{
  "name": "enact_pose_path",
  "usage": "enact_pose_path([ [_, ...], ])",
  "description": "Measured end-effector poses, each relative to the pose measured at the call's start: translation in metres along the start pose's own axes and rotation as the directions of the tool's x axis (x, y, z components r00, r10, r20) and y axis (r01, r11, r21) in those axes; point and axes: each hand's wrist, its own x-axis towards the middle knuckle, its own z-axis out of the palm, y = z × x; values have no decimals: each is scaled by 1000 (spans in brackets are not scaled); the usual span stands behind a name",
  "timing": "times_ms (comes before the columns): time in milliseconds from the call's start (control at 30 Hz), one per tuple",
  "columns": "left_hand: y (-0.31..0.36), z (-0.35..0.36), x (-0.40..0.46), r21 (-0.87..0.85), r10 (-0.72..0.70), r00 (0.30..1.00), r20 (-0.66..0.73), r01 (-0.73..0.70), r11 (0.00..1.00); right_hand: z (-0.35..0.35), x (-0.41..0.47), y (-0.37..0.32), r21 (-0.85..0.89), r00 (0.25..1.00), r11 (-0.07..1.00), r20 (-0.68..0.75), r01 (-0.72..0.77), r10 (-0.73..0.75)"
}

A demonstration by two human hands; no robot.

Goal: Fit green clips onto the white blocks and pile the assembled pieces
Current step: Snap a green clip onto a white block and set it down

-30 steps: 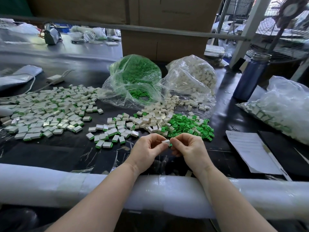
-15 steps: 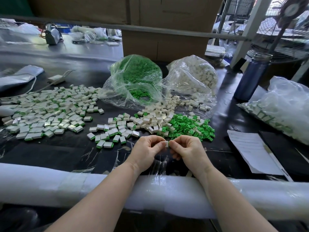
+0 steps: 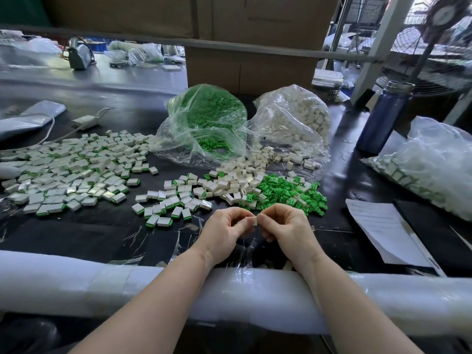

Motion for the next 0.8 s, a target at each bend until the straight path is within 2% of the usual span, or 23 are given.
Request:
enact_pose_path([
  [133,1,1,-1,-42,3,1000,29,-2,999,-2,1,1,29,1000,1000,-29,2,-1],
  [233,-1,0,-2,11,16,999,37,-16,1000,-2,2,2,57,998,998,-55,-3,6],
  [400,-2,-1,0,58,42,998,-40,-39,998,-5,1,1,115,999,993,-27,-25,28],
  [800,-4,-1,1,26,24,999,-30,-24,999,0,0,1,5,1000,1000,-4,-14,14],
])
